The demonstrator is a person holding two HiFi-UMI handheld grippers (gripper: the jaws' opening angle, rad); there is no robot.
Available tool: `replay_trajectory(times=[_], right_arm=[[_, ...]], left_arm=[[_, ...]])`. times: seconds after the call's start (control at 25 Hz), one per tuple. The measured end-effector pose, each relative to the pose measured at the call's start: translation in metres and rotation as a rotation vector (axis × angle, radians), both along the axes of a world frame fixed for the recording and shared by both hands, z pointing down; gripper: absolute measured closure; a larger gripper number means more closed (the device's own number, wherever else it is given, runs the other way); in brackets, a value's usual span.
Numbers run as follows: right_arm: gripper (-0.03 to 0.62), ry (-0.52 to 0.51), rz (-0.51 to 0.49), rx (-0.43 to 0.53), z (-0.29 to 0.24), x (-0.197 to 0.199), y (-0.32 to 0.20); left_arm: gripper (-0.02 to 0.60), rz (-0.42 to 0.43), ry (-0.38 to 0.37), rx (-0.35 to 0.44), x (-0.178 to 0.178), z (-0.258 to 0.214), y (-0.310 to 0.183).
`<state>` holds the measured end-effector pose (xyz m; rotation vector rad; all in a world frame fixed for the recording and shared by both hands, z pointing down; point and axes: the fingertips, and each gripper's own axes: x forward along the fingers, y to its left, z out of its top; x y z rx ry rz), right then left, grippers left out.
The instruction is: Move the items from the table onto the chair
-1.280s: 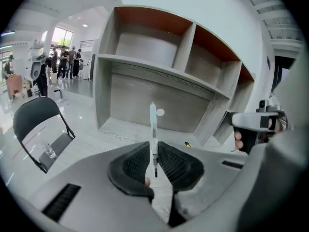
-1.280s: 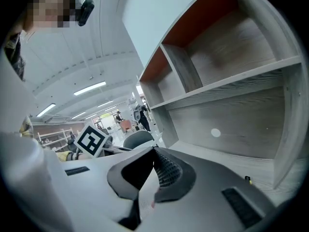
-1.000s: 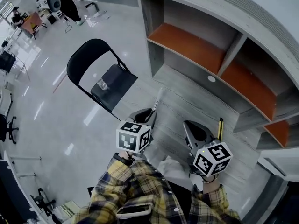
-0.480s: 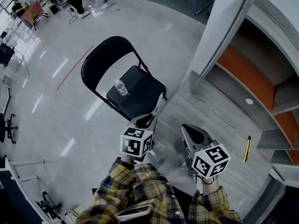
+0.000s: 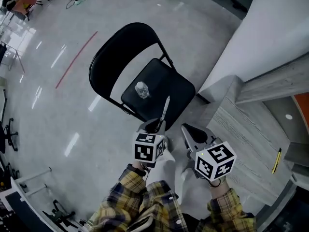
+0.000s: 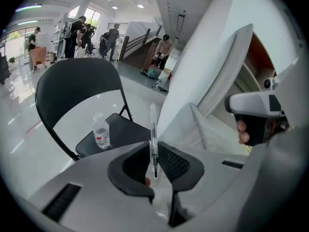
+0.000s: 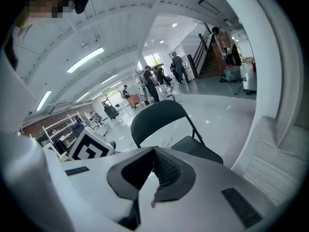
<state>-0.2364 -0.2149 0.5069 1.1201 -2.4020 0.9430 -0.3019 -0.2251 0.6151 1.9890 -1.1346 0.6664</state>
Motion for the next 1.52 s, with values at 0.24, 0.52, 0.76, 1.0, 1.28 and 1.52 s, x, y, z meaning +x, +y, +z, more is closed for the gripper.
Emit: replay_trajectory(times=[0.24, 0.52, 0.76, 1.0, 1.28, 1.52], right_arm=[[0.577, 0.021, 0.039, -0.093, 0.068, -0.016, -0.033], [0.577, 0.025, 0.071, -0.142, 0.124, -0.031, -0.059], [0.577, 0.01, 0.098, -0.173, 0.139, -0.025, -0.055], [0.577, 0.012, 0.122, -0.176, 0.142, -0.012, -0.052], [0.577, 0.006, 0.13, -0.17, 0.128, -0.011, -0.051], [0.577, -0.011, 0.14, -0.121, 0.083, -0.005, -0.051]], left_arm=[[0.524, -0.037, 0.006, -0.093, -0.015, 0.099, -0.02], [0.523, -0.07, -0.02, -0.157, -0.028, 0.212, -0.039], [0.523, -0.07, -0.048, -0.257, -0.022, 0.282, -0.035], [0.522, -0.102, -0.021, -0.318, -0.018, 0.31, -0.032], [0.448, -0.101, -0.029, -0.307, -0.025, 0.285, -0.032], [0.459, -0.059, 0.01, -0.208, -0.014, 0.208, -0.042]])
